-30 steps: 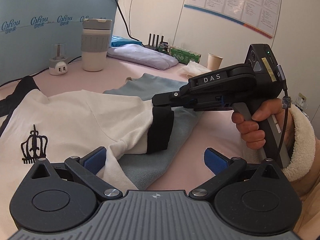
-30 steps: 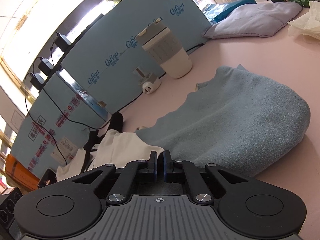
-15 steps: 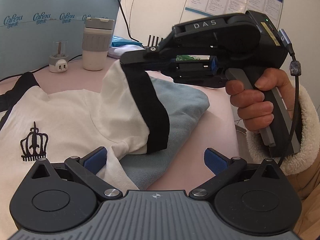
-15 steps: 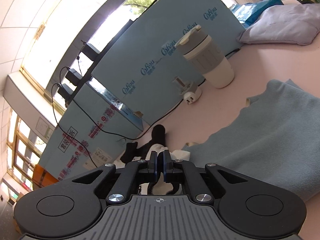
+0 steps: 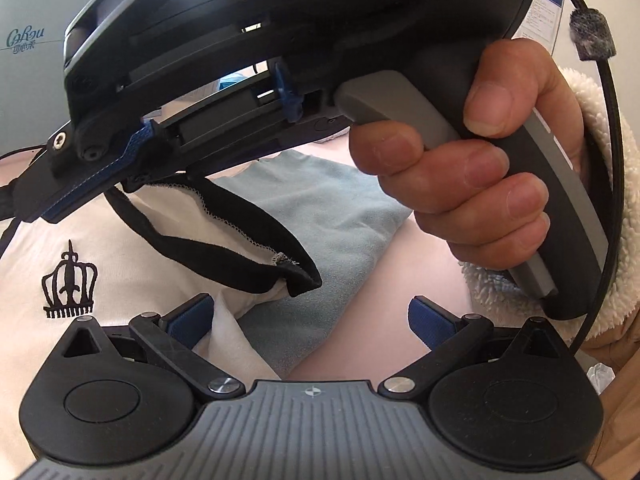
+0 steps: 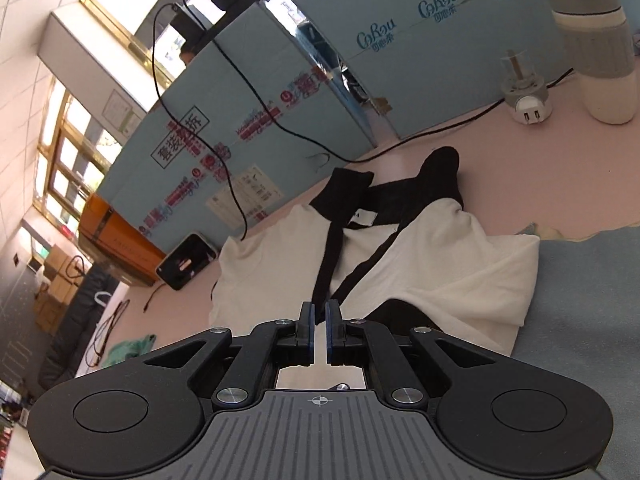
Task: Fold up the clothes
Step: 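Lift the sleeve and fold it over the shirt body, then open the right gripper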
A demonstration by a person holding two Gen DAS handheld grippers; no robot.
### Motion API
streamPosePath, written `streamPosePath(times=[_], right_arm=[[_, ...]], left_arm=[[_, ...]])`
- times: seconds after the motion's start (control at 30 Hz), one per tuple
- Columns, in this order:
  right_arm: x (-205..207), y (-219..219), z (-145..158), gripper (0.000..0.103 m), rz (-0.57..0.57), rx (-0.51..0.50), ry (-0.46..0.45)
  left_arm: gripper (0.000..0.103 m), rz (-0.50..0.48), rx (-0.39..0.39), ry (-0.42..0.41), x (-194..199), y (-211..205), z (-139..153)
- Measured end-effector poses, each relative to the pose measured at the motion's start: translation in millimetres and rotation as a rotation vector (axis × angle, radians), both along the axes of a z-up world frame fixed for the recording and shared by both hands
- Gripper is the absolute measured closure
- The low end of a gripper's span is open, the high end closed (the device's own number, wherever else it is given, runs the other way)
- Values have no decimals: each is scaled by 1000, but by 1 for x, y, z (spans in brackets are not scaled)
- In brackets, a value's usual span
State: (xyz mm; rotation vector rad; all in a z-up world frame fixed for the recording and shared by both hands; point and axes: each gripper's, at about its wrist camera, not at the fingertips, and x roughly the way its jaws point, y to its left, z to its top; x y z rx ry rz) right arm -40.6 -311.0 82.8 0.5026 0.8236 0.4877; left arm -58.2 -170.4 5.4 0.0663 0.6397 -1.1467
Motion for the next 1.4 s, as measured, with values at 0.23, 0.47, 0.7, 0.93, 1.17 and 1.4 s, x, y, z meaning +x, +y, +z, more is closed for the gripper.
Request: streamPosePath(times=[0.23,0.47,0.7,0.93,1.17,1.4], right_arm=[[-17,-11,21,91,-8,38,-65],[-49,-51,42,77,-146,-51,-164],[-59,-55,11,55,-137,-132,-90],[-57,-34,-8,52,-46,-211,-37],[-58,-15,-8,58,23,-317,-81],[-54,1,-5,96,51,-370,-147]], left_arm=[[0,-1,-34,42,11,8,-2],[0,-1,-30,36,12,11,-2],[0,-2,-38,45,19,11,-9],[0,-2,-41,48,20,11,-8],[0,-3,-41,48,21,11,-9],[0,-2,-37,43,20,12,-9]])
